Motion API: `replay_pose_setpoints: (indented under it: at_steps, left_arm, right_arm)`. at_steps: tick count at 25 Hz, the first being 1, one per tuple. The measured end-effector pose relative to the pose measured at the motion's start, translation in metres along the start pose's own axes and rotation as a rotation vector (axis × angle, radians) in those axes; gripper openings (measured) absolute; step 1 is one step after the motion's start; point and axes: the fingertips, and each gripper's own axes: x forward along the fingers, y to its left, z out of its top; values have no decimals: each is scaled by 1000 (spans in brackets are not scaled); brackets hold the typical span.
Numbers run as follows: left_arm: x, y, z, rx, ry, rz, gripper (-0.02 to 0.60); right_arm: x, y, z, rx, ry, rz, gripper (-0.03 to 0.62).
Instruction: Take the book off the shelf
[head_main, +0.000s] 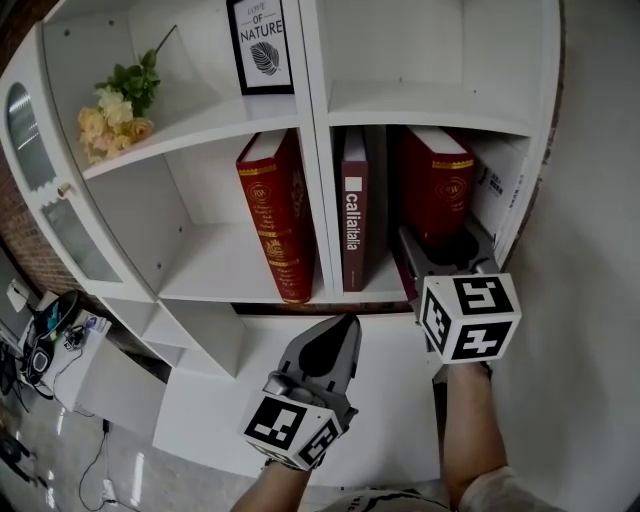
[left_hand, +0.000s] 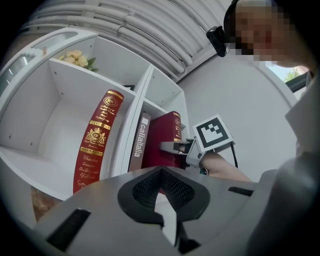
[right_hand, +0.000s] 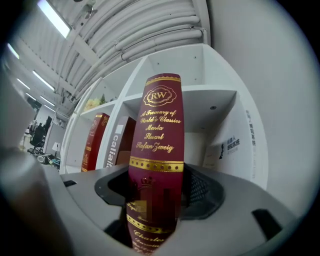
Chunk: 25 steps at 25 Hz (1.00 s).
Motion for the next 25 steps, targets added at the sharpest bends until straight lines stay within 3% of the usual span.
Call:
replay_pose_setpoints:
  at_steps: [25]
  left_arm:
    - [-43, -40, -5, -34, 16, -84, 11]
  right_arm:
    - [-96, -2, 6, 215, -198, -14, 272]
